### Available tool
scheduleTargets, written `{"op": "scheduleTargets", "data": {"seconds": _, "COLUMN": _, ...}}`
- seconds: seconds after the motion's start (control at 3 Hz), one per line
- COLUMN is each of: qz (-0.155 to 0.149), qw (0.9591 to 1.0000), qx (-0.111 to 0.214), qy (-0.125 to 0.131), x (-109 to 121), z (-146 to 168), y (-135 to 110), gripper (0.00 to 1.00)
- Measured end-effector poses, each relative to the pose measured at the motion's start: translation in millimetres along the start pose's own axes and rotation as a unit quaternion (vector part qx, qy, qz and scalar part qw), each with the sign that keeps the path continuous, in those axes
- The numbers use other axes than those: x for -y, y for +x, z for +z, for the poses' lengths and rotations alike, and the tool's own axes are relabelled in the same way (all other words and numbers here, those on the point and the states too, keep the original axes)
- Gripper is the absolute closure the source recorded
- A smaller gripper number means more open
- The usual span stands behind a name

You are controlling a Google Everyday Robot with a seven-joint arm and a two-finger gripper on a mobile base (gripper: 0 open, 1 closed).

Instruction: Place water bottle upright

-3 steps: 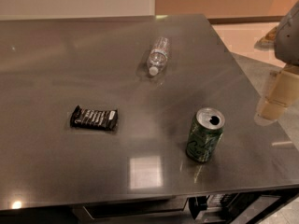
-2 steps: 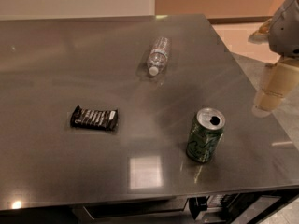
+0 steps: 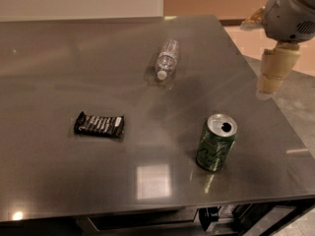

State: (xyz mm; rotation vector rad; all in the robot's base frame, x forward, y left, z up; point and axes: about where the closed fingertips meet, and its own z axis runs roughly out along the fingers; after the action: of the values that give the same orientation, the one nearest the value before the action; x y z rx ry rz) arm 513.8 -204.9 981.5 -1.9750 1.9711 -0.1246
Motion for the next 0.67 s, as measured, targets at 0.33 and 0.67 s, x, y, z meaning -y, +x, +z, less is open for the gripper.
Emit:
{"op": "scheduleTargets", "data": {"seconds": 0.33, "qz": -0.062, "qw": 0.9980, "qx": 0.014, "qy": -0.003, "x": 32, "z": 17, "y": -9, "gripper": 0.00}}
{"op": "scheduleTargets", "data": {"seconds": 0.67, "qz": -0.125, "qw": 0.9917, "qx": 0.031, "qy": -0.005, "x": 60, "z": 40, "y": -19, "gripper": 0.00}}
